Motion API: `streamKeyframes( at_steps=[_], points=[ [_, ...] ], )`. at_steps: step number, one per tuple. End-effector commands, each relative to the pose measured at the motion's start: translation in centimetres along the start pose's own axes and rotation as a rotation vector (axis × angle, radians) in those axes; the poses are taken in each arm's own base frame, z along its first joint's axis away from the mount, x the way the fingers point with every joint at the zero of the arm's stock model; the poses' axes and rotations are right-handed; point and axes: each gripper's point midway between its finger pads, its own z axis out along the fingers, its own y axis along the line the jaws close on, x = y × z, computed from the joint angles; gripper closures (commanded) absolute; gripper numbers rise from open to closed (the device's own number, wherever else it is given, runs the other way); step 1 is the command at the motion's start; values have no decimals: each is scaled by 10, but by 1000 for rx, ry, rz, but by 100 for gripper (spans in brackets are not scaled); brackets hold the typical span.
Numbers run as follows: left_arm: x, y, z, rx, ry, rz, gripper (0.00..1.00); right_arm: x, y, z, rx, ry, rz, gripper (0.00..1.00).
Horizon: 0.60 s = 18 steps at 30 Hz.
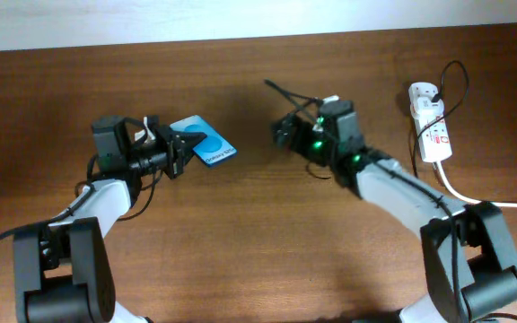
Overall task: Plug charger to phone and switch on socket
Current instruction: 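Move the right gripper to the black cable and grasp near its connector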
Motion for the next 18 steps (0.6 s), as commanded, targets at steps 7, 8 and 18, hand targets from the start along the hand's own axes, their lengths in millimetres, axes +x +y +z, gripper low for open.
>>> streamKeyframes(
  at_steps=[7,8,18],
  points=[
    [12,-11,3,30,70,172,100,-73,-41,63,211,-91,-139,0],
    [12,-11,3,30,70,172,100,-70,-43,74,214,-75,-163,2],
    [12,-11,3,30,71,172,100,-9,-61,117,470,-58,-366,55]
  ],
)
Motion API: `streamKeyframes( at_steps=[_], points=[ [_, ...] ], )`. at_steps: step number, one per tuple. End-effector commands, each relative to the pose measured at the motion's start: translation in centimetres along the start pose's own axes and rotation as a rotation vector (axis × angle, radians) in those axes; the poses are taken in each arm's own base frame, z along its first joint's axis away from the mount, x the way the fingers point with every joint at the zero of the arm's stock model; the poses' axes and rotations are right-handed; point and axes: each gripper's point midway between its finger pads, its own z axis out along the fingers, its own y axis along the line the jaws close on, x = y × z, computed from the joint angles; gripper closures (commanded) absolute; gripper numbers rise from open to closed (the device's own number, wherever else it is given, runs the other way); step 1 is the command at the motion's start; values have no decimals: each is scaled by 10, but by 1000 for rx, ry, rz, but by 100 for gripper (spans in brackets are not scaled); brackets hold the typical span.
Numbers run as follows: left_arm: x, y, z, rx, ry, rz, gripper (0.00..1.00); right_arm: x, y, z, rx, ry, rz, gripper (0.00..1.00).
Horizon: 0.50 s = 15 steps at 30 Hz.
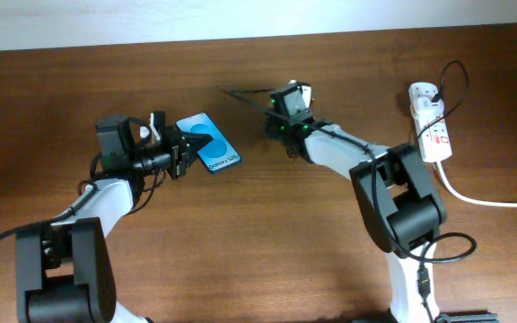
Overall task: Plug charger to phone and switch on socket
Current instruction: 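Move the right gripper to the black cable and grasp near its connector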
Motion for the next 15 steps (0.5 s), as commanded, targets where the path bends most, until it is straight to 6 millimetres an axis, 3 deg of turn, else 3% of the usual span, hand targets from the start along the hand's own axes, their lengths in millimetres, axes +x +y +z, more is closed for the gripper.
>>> streamKeyframes(
  at_steps=[1,3,5,8,9,10,11,12,15],
  points=[
    [0,-10,0,23,21,45,100,21,-21,13,96,47,-34,64],
    [1,-10,0,24,23,45,100,32,-29,6,132,107,-49,78],
    [3,-11,0,31,38,46,100,54,-43,-22,183,248,-76,90],
    [4,-11,0,33,42,45,100,100,-50,-83,167,547,-80,90],
    [5,-12,0,37,51,46,100,120,-61,-106,205,668,-83,80],
    [5,-12,0,37,51,46,100,126,-69,-111,244,697,-95,72],
    [5,-12,0,36,49,46,100,121,-73,-108,265,669,-105,63],
    [5,-12,0,37,51,46,100,110,-72,-100,264,611,-105,46],
    [5,-12,0,37,50,46,100,96,-74,-89,238,561,-55,40]
  ],
)
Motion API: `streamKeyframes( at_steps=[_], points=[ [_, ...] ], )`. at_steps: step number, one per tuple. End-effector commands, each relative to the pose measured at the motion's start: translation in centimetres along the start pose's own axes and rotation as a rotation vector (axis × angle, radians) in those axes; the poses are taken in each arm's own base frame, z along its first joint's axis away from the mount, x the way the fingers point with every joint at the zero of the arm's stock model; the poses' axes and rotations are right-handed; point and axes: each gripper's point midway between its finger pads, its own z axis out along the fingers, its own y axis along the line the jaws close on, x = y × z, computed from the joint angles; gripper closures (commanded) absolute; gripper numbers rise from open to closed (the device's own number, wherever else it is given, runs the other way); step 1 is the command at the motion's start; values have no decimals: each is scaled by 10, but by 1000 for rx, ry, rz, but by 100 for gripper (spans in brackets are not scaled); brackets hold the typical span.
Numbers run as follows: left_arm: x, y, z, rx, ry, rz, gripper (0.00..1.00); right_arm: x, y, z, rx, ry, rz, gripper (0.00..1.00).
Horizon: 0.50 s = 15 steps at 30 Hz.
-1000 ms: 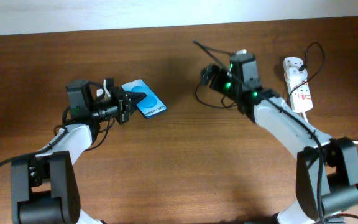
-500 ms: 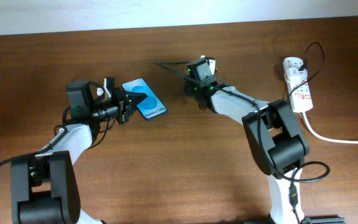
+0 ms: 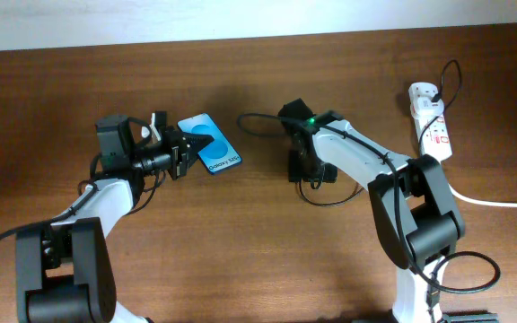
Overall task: Plug charger to phone and switch on socket
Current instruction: 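Move the right gripper to the black cable and grasp near its connector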
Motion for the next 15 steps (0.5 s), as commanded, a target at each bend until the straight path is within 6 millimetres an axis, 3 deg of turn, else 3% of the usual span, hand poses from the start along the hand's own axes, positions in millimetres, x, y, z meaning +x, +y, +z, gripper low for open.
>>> streamKeyframes(
  at_steps=[1,4,8,11,15],
  points=[
    [1,-10,0,24,24,46,100,-15,-6,-1,-43,-33,57,34],
    [1,-10,0,24,24,46,100,-20,13,-3,-227,10,97,33],
    [1,-10,0,24,24,46,100,-16,20,0,-257,44,166,34],
    [2,-10,0,27,30,46,100,7,28,2,-297,145,160,34],
    [2,-10,0,28,32,46,100,4,30,17,-324,97,157,40]
  ],
)
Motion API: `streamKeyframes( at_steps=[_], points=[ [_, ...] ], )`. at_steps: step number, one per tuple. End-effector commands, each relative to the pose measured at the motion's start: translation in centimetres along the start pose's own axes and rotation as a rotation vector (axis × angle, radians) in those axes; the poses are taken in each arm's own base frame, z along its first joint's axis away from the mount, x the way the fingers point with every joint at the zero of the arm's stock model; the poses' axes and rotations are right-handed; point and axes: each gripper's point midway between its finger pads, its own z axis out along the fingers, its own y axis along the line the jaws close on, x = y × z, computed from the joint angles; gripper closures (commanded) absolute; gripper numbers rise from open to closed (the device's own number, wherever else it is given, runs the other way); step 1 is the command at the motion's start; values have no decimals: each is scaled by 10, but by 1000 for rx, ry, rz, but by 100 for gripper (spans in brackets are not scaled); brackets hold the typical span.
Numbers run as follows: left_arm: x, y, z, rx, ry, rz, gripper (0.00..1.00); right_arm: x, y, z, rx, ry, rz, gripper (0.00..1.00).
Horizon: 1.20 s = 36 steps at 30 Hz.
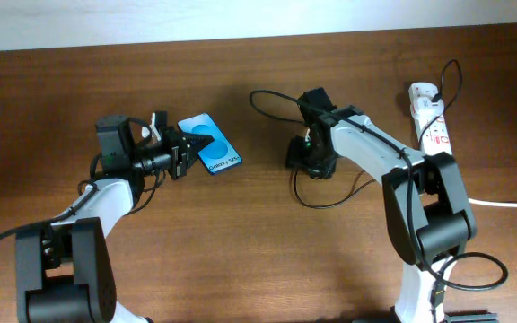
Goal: Plug charger to phone and switch on socket
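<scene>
A blue phone (210, 144) sits tilted at the left of the table, and my left gripper (184, 150) is shut on its left edge. At the table's middle, my right gripper (296, 156) points left toward the phone, a hand's width from it. It looks shut on the black charger cable (267, 93). The cable loops above the gripper and again below it; its plug tip is too small to make out. The white socket strip (429, 121) lies at the far right, with the black cable running back to it.
A white mains lead (487, 201) runs from the strip off the right edge. The table's far edge meets a pale wall along the top. Both arms' bases stand at the near edge.
My right gripper has shifted slightly right and up. The cable loop above it has swung right and grown. The left gripper and the phone have not moved.
At first the right gripper held the cable near the table's middle, its free end pointing up-left, and the phone lay flatter in the left gripper. Then the phone was turned and the right wrist reached further back. After that the right gripper dropped lower, turned toward the phone.
</scene>
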Motion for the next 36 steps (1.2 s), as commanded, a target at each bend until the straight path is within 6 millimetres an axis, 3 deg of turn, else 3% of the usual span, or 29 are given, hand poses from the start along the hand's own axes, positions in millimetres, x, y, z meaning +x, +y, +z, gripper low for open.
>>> streamKeyframes(
  at_steps=[1,7,11,13,15,19,21,22,23,25,27,29,31,33,36],
  points=[
    [2,-10,0,26,29,45,100,18,-10,25,4,45,18,43],
    [3,-10,0,29,35,45,100,20,-13,30,12,55,33,67],
    [4,-11,0,34,46,45,100,20,-13,31,13,56,33,96],
    [6,-12,-1,38,54,44,100,20,-14,30,14,58,29,96],
    [8,-13,-1,45,69,44,100,20,-4,17,-49,62,-38,96],
    [25,-29,-4,121,170,133,100,27,30,-62,-278,22,-242,96],
    [37,-52,-10,213,242,302,100,49,40,-123,-379,-13,-376,96],
    [37,-54,-11,219,244,312,100,60,45,-141,-429,-19,-425,96],
    [37,-54,-11,219,242,314,100,83,57,-174,-545,-18,-512,96],
    [37,-57,-11,227,240,341,100,119,70,-214,-717,-10,-591,96],
    [36,-60,-11,234,236,361,100,138,68,-220,-775,10,-597,96],
    [34,-60,-11,228,226,340,100,152,64,-211,-804,17,-612,96],
    [36,-61,-4,222,221,343,100,177,82,-206,-1024,58,-708,96],
    [47,-69,4,240,248,390,100,180,91,-187,-1058,91,-660,96],
    [53,-84,6,273,254,434,100,183,110,-188,-1100,82,-673,96]
  ],
)
